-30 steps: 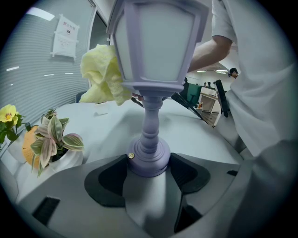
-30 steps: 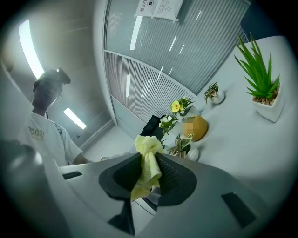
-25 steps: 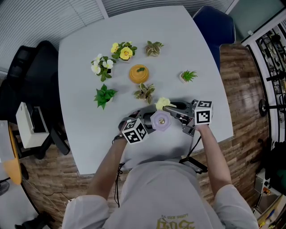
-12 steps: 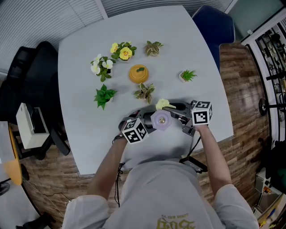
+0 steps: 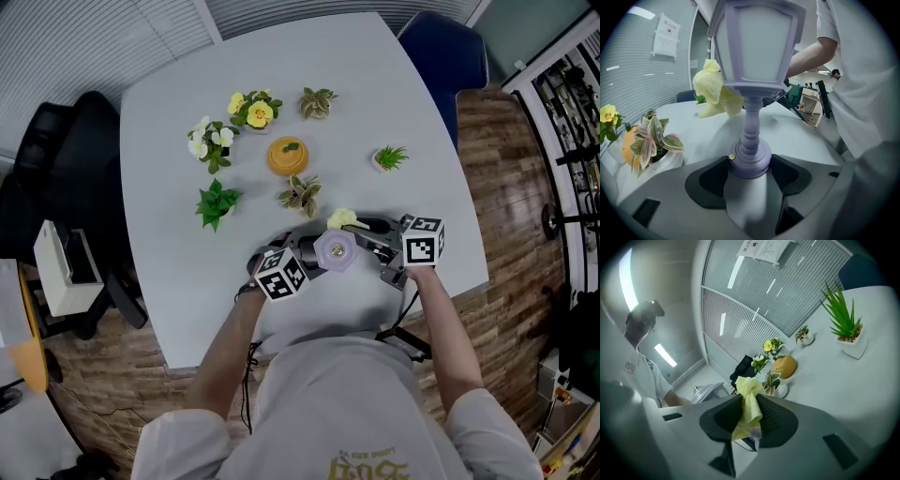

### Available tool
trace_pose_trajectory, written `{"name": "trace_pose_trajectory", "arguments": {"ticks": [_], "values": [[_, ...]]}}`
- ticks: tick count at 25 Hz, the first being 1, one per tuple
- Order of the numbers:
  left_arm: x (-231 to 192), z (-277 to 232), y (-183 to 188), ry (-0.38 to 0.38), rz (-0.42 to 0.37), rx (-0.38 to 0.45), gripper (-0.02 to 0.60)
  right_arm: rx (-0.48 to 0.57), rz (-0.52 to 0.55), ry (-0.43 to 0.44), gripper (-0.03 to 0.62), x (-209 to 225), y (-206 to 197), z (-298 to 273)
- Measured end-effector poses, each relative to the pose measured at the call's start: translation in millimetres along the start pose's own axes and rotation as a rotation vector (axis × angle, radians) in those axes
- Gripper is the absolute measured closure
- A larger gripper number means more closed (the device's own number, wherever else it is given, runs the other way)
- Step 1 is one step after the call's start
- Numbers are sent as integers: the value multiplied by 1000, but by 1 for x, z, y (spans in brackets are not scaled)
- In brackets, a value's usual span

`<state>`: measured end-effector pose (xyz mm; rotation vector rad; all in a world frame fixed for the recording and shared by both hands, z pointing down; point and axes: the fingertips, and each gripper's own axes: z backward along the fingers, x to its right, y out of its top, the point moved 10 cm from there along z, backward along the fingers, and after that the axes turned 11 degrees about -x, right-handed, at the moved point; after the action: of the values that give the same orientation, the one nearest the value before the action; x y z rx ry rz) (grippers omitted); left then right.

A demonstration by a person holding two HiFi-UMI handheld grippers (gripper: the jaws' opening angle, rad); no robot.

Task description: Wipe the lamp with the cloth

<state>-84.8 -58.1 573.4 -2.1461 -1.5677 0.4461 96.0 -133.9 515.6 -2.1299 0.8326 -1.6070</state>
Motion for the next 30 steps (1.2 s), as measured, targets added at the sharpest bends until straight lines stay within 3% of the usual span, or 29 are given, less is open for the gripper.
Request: {"name": "trace_pose_trajectory", "arguments": {"ticks": [17, 30], "values": [[1, -1, -1, -1, 2, -2, 282, 129, -51, 47, 493, -16, -18, 20], [1, -1, 0, -2, 3, -4, 282, 169, -66, 81, 494, -24, -23, 28]]}}
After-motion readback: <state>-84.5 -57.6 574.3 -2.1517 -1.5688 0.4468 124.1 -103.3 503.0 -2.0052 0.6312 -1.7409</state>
